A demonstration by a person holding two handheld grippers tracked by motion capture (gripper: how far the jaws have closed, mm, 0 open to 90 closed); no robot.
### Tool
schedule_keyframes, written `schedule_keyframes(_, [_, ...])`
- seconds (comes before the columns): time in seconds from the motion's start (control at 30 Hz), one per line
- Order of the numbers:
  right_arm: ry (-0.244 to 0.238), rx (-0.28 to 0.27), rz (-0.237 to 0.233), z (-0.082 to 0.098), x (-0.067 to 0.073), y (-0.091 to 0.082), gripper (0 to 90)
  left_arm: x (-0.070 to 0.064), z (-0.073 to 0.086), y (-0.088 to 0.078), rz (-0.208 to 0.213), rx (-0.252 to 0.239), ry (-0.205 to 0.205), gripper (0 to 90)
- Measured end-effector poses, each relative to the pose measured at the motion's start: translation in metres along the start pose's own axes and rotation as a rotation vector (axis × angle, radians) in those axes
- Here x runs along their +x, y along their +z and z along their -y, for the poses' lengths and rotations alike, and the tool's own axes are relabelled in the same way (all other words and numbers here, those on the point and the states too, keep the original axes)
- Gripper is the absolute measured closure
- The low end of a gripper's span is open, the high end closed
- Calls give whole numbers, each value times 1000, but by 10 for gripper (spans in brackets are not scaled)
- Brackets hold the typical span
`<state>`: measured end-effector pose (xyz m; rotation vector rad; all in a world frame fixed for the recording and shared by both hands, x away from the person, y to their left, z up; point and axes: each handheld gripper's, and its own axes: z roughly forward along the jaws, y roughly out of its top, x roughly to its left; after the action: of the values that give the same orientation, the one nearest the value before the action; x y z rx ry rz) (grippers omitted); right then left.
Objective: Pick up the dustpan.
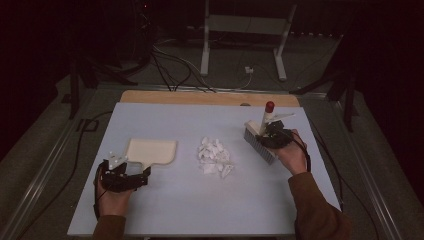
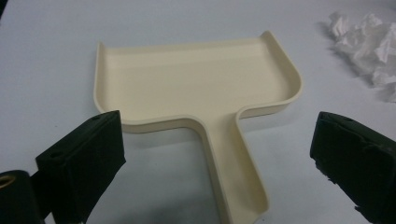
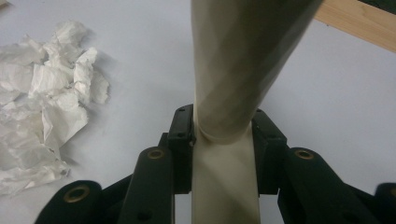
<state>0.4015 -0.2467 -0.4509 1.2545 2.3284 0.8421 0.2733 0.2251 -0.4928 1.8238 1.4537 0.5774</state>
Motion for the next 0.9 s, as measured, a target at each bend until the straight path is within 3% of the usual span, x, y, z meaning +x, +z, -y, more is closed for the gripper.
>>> schedule_keyframes(0.17, [-4, -1, 3, 0, 0, 0, 670, -6, 0, 7, -19, 53, 22, 55])
schedule_keyframes(0.33, [-9, 0, 8, 0, 1, 0, 670, -12, 2, 18, -48, 124, 29, 132])
schedule_keyframes(0.43, [-11, -2, 8, 0, 1, 0, 670, -16, 4, 24, -71, 140, 38, 175])
schedule_keyframes(0.67, [-5, -3, 12, 1, 0, 1, 670, -20, 5, 33, -76, 189, 25, 420])
schedule_keyframes(0.8, [-4, -4, 14, 1, -1, 0, 670, -23, 4, 33, -100, 198, 37, 552])
schedule_keyframes(0.9, [-6, -2, 16, 1, -1, 1, 669, -22, 3, 33, -109, 204, 22, 620])
